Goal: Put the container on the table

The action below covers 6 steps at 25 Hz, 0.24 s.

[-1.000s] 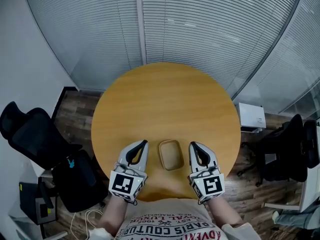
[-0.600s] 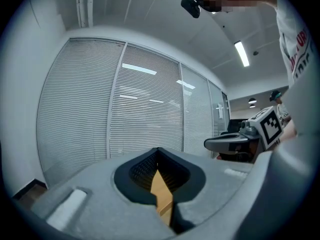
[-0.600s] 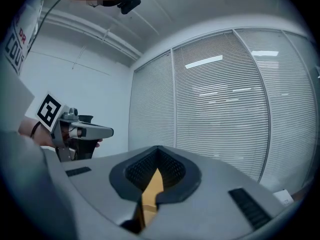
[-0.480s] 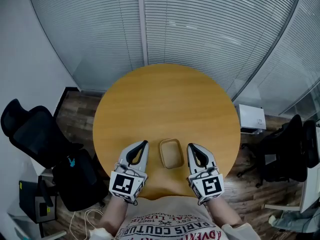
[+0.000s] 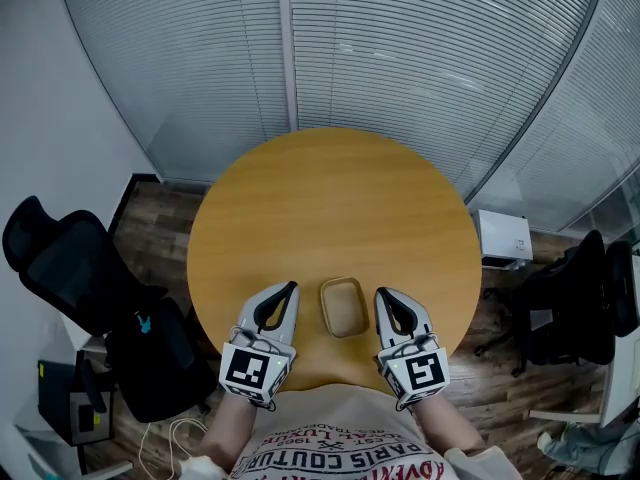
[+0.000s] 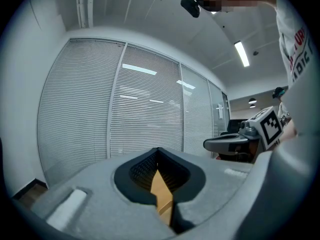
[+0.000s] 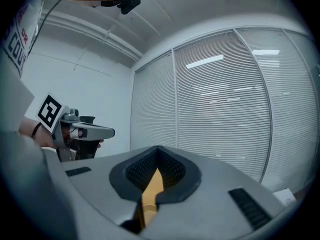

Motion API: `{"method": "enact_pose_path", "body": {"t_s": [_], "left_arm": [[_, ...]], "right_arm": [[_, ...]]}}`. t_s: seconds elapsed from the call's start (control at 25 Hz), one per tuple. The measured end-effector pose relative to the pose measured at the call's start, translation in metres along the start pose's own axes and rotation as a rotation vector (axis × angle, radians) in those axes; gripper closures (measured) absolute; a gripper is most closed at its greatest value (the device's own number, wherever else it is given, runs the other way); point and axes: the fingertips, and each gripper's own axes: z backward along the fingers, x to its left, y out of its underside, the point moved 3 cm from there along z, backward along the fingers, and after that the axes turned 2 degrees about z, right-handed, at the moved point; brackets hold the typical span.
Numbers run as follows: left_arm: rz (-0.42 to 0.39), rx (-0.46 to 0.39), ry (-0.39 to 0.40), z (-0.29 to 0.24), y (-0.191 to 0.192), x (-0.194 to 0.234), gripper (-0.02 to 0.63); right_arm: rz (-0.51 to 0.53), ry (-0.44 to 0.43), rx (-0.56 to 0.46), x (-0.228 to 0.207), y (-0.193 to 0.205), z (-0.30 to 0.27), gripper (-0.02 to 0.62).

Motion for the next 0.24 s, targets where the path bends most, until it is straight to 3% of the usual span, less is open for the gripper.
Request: {"method": "enact_pose_path", "body": {"t_s": [0.24], "left_arm": [[0.008, -0.003, -0.016, -0.0019, 0.0002, 0.0037, 0.6]], "right_arm": [[-0.032, -0.011, -0.001, -0.0064, 0.0025, -0.0002, 0.589]]}}
